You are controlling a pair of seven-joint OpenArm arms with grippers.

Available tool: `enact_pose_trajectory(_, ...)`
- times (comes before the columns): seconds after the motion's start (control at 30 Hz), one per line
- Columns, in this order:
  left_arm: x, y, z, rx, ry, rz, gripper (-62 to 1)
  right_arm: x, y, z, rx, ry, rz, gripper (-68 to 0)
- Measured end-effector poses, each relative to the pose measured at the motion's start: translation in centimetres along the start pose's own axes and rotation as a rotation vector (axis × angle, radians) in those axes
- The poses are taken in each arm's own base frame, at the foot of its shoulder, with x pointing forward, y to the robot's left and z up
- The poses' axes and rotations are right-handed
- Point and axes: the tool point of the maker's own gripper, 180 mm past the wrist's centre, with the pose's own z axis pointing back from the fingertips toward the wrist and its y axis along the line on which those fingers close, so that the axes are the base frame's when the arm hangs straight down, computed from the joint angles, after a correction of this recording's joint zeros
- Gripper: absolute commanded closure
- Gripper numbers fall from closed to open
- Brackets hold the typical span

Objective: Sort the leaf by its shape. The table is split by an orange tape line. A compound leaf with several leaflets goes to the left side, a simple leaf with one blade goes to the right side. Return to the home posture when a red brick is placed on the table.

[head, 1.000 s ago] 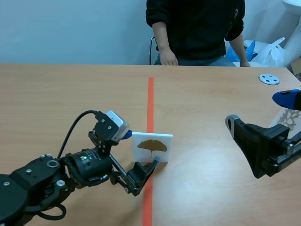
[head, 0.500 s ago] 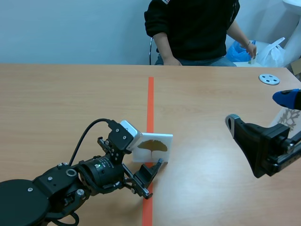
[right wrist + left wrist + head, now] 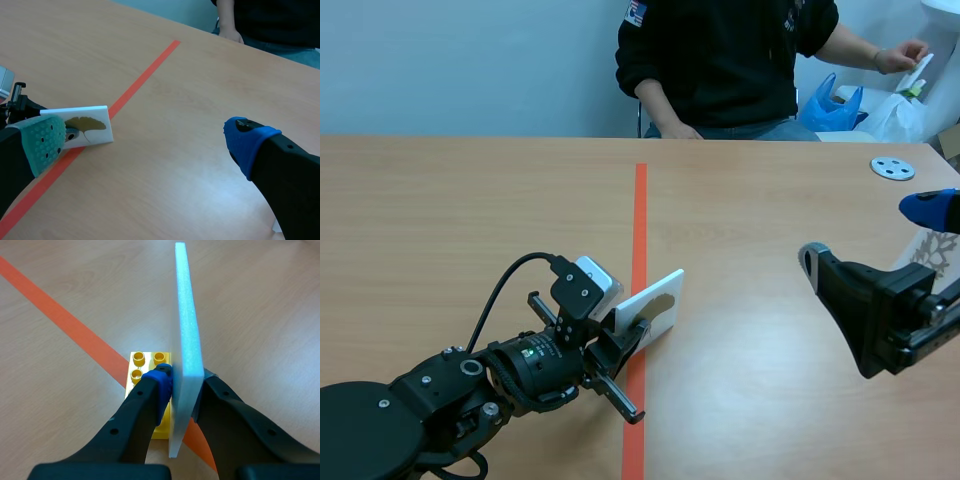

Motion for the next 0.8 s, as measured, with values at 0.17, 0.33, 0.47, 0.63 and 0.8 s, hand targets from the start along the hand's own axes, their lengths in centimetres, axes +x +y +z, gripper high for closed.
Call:
enact_pose_trajectory(0.17,3.4,-0.2,0.4,0.006,-0.09,0.024,-4.4,0.0,0.0,0.0,0.0,0.0,0.0,-67.9)
enact_pose_trajectory(0.33,8.1,1.4,2.1,0.068,-0.19,0.084,-4.4,0.0,0.0,0.0,0.0,0.0,0.0,-67.9)
enact_pose_trajectory(0.47,8.6,4.3,4.5,0.147,-0.194,0.127,-4.4,0.0,0.0,0.0,0.0,0.0,0.0,-67.9)
enact_pose_trajectory(0.63,6.6,8.9,7.9,0.275,-0.148,0.172,-4.4,0.0,0.0,0.0,0.0,0.0,0.0,-67.9)
enact_pose_trajectory(0.8,6.4,15.3,11.8,0.466,-0.143,0.157,-4.4,0.0,0.0,0.0,0.0,0.0,0.0,-67.9)
